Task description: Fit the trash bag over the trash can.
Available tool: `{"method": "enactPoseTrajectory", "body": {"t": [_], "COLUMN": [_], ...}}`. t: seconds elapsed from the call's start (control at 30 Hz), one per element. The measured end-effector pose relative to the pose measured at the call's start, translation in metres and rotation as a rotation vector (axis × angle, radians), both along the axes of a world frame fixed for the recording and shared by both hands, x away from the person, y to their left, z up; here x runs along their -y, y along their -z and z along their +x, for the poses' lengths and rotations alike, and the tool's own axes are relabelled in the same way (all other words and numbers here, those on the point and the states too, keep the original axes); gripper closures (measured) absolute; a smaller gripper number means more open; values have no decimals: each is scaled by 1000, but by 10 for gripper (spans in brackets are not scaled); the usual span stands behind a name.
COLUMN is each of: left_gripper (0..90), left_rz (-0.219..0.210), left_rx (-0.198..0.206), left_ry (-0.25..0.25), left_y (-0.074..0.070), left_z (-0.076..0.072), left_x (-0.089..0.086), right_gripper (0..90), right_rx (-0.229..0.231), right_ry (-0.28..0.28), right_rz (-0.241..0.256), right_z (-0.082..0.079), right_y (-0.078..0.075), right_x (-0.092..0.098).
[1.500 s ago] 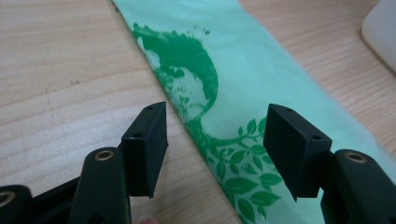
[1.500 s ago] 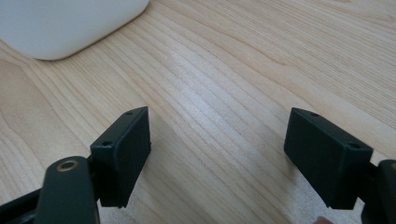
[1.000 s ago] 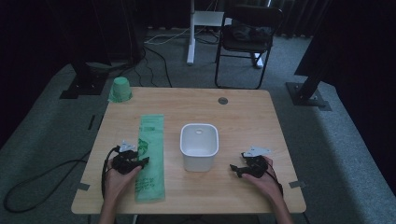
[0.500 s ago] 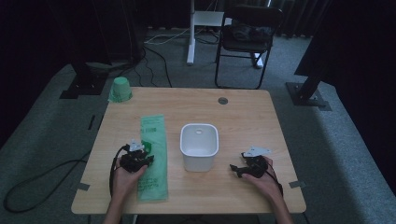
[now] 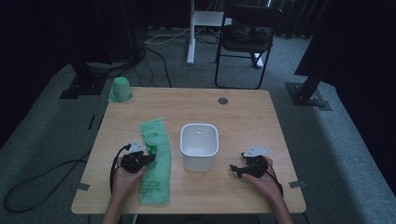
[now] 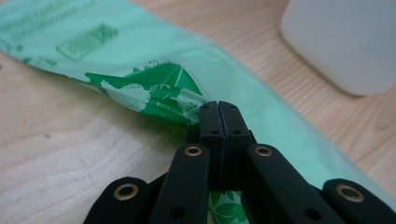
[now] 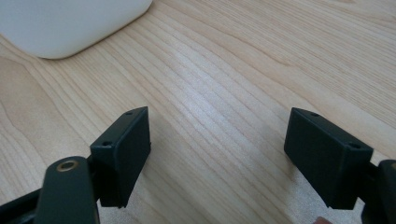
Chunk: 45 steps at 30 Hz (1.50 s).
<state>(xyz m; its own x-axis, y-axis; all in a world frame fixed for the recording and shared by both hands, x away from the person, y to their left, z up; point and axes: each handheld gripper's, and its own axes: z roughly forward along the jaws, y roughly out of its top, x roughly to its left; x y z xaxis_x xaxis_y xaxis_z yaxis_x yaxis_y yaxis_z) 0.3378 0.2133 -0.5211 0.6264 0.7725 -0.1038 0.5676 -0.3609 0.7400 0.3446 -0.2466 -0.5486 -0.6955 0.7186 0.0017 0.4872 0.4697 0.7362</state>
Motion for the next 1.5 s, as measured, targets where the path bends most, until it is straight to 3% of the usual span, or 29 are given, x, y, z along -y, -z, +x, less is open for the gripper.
{"method": "enactPoseTrajectory", "body": {"t": [0.57, 0.73, 1.1, 1.5], "left_gripper": [900, 900, 900, 900], "left_rz": [-128, -125, -161, -198], "left_rx": [95, 128, 165, 192], "left_ry": [91, 102, 109, 115], "left_y": [-42, -57, -83, -100], "left_z": [-10, -14, -14, -12], "left_x": [-1, -3, -5, -8], "right_gripper": [224, 224, 224, 224], "right_rx": [0, 0, 0, 0], "right_ry": [-1, -1, -1, -1], "right_rz": [0, 0, 0, 0], "right_z": [0, 0, 0, 0], "right_y": [0, 0, 0, 0], "right_x": [0, 0, 0, 0]}}
